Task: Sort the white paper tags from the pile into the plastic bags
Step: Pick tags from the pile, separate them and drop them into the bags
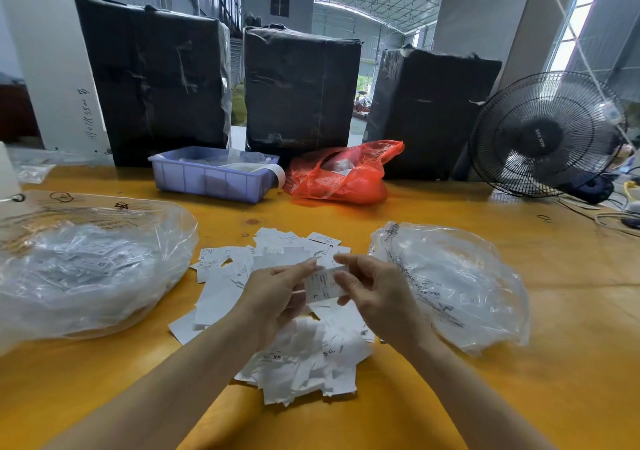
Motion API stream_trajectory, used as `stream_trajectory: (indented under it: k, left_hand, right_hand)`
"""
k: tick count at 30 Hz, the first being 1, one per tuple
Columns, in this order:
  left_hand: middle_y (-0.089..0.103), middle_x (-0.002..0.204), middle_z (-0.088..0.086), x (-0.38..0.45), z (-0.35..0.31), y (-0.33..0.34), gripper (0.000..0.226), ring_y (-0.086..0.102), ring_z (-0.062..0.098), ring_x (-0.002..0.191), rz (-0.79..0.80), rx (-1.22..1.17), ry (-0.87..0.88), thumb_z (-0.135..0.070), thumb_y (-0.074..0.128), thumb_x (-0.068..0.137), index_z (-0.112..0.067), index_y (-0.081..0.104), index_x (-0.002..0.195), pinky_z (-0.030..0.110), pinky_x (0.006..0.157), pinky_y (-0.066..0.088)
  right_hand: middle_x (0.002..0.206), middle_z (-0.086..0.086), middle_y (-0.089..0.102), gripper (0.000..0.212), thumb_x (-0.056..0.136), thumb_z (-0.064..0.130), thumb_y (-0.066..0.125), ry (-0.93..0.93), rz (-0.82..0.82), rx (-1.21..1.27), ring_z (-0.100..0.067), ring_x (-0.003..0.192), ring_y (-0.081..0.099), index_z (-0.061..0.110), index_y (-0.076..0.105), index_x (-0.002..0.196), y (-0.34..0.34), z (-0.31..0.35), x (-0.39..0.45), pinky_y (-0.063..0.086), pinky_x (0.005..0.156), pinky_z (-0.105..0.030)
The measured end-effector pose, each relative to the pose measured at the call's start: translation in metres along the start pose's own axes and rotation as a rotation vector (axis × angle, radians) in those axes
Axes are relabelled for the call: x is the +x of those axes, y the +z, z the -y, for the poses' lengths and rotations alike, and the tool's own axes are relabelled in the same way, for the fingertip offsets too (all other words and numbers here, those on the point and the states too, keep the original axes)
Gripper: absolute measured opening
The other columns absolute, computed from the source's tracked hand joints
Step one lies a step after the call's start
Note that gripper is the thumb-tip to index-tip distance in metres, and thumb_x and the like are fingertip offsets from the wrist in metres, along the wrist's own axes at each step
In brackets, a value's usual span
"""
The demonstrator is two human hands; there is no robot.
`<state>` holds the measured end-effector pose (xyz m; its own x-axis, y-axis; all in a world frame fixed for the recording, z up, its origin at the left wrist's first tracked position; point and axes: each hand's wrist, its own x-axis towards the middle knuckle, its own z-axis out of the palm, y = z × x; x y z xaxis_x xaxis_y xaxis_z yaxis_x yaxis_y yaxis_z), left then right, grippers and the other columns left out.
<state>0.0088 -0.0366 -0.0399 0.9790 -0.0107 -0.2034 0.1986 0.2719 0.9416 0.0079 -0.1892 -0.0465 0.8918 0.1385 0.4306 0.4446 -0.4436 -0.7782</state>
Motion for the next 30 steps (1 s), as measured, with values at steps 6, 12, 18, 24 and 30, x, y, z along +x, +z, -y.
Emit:
stream_trajectory:
  k: [6,12,18,24,30]
  left_hand:
    - [0.07,0.062,0.008,-0.004,0.005,0.003,0.013,0.065,0.011,0.049,0.024,-0.091,0.01,-0.018,0.071,0.079,-0.005,0.073,0.075,0.019,0.044,0.049]
    - [0.07,0.066,0.004,-0.003,0.003,0.005,0.021,0.065,0.015,0.062,0.027,-0.152,0.043,-0.033,0.075,0.061,-0.014,0.077,0.072,0.024,0.055,0.051]
    - [0.068,0.087,0.011,0.001,0.006,0.004,0.026,0.062,0.022,0.076,0.029,-0.233,0.016,-0.028,0.07,0.077,-0.009,0.074,0.094,0.027,0.06,0.054]
    - [0.069,0.084,0.008,0.005,-0.002,-0.005,0.036,0.062,0.022,0.075,0.085,0.016,-0.013,-0.042,0.065,0.08,-0.01,0.071,0.095,0.028,0.057,0.052]
    - [0.069,0.065,0.007,0.008,-0.007,-0.016,0.004,0.061,0.013,0.053,0.128,0.225,0.035,-0.012,0.076,0.073,-0.007,0.075,0.073,0.021,0.053,0.054]
  right_hand:
    - [0.107,-0.006,0.051,0.056,0.092,0.014,0.06,-0.04,0.174,-0.064,-0.015,0.093,0.056,0.017,0.036,0.142,0.012,0.007,-0.005,0.049,0.082,-0.019]
    - [0.097,-0.003,0.066,0.038,0.087,0.004,0.065,0.033,-0.021,0.116,-0.023,0.078,0.066,0.019,0.057,0.121,0.014,0.01,-0.007,0.057,0.072,-0.036]
    - [0.085,0.002,0.072,0.03,0.083,-0.002,0.067,0.025,-0.046,0.221,-0.015,0.07,0.067,0.017,0.069,0.106,0.019,0.012,-0.006,0.057,0.067,-0.027]
    - [0.068,-0.004,0.071,0.014,0.081,-0.001,0.068,0.136,-0.143,0.419,-0.006,0.057,0.064,0.013,0.072,0.079,0.01,0.008,-0.004,0.048,0.055,-0.013]
    - [0.065,-0.004,0.071,0.007,0.086,0.002,0.064,0.203,-0.181,0.402,-0.013,0.056,0.066,0.006,0.069,0.086,-0.001,0.007,0.003,0.052,0.054,-0.019]
